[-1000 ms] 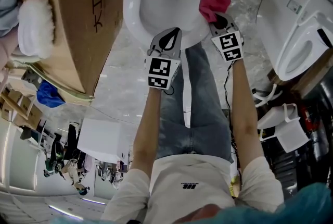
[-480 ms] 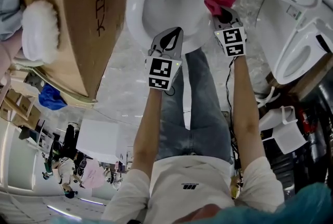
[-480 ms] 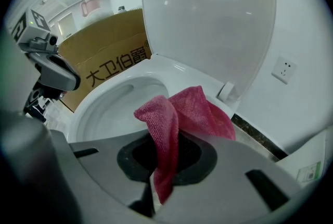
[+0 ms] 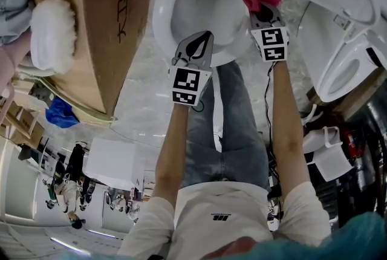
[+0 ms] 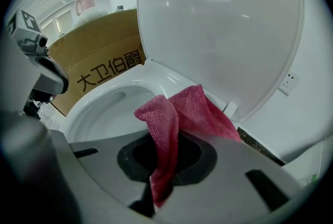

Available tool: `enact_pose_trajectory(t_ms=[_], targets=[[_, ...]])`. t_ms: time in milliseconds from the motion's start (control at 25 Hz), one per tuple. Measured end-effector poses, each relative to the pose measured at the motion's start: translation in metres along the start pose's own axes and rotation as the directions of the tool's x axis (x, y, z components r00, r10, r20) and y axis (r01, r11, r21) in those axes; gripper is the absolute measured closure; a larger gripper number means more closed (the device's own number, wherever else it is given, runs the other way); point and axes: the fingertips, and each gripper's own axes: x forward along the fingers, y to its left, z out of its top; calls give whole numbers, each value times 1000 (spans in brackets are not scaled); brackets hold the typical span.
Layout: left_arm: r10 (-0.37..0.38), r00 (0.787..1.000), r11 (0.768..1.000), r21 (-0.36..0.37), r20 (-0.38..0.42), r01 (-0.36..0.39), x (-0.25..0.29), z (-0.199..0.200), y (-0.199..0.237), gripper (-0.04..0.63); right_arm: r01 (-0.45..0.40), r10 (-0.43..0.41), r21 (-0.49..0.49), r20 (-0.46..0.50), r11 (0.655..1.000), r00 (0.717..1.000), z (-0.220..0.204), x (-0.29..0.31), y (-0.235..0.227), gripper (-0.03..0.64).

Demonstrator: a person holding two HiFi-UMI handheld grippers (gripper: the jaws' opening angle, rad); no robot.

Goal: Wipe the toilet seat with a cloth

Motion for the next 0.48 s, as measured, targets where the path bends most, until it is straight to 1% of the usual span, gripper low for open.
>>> enact_pose_trajectory(t_ms=[480], targets=[[30,999,999,-35,28,-29,-15,6,29,584,-5,5,-77,-4,997,1000,42,28,11,595]])
